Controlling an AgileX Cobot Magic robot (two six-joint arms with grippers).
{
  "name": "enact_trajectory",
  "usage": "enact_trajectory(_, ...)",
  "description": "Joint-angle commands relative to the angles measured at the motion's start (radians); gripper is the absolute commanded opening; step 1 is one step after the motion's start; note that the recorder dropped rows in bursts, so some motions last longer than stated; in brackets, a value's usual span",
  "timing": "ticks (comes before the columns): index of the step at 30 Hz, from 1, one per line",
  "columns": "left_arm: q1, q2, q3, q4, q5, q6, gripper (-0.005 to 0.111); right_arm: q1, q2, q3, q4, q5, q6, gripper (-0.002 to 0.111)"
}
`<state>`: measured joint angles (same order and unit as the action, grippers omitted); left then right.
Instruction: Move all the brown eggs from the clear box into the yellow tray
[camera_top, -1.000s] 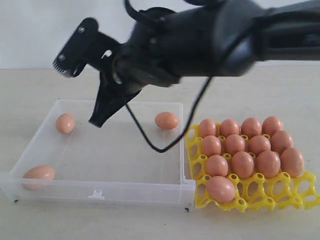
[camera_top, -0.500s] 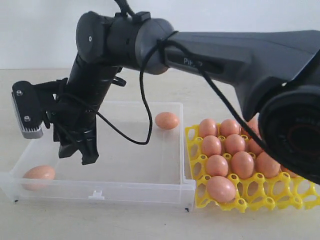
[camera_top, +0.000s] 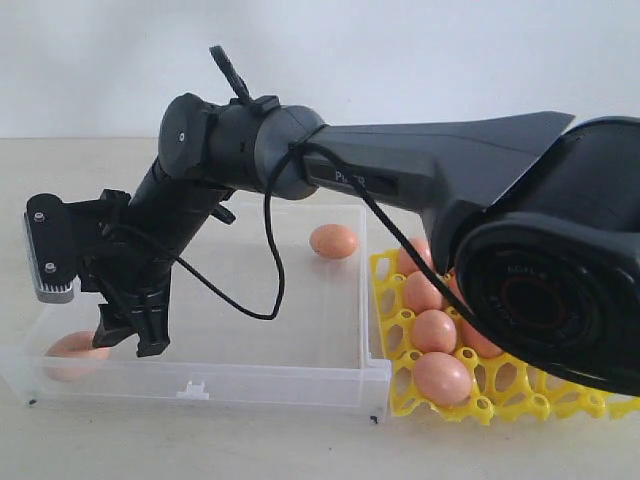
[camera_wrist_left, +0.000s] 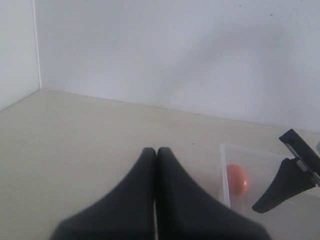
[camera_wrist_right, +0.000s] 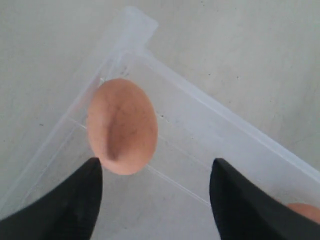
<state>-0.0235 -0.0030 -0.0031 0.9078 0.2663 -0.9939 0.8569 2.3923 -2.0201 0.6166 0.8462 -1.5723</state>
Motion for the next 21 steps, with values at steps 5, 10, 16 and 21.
enact_trajectory(5,-0.008,0.003,0.003,0.008,-0.007,-0.007,-0.004,0.003,0.049,-0.004,0.057,-0.007,-0.072,0.059)
enact_trajectory(10,-0.008,0.003,0.003,0.008,-0.007,-0.007,-0.004,0.003,0.065,-0.004,0.082,-0.047,-0.104,0.059)
enact_trajectory(16,-0.008,0.003,0.003,0.008,-0.009,-0.007,-0.004,0.003,0.082,-0.004,0.142,-0.083,-0.174,0.059)
enact_trajectory(21,-0.008,0.003,0.003,0.008,-0.009,-0.007,-0.004,0.003,0.107,-0.004,0.159,-0.101,-0.192,0.059)
